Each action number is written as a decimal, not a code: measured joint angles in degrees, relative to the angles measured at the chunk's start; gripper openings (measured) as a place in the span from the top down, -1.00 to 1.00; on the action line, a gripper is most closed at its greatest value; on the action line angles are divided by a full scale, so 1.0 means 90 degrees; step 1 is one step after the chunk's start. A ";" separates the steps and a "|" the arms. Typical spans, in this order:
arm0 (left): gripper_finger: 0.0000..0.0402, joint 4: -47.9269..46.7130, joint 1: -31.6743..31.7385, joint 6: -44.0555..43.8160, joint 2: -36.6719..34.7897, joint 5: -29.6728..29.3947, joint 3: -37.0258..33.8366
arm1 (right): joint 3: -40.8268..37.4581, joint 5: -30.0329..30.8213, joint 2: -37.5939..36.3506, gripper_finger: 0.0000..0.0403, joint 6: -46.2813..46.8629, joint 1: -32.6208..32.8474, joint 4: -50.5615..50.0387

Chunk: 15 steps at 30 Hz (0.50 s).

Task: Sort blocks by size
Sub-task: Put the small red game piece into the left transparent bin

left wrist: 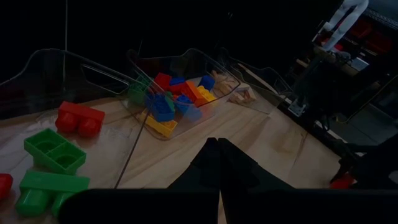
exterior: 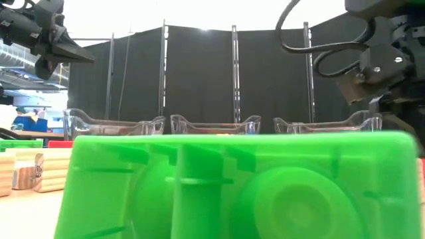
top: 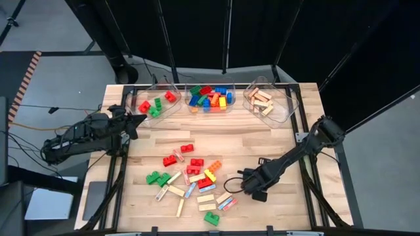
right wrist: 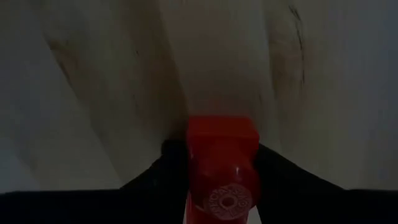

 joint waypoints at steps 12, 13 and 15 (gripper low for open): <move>0.99 0.0005 0.0000 0.0001 0.0000 -0.0001 0.0000 | 0.0495 0.1238 -0.0584 0.27 -0.1798 -0.2987 0.1309; 0.99 0.0005 0.0000 0.0000 0.0000 -0.0002 0.0000 | 0.0667 0.1246 -0.0526 0.27 -0.2080 -0.3314 0.1648; 0.99 0.0003 0.0000 0.0000 0.0000 0.0000 0.0000 | 0.1115 0.1220 -0.0332 0.27 -0.2568 -0.3875 0.2369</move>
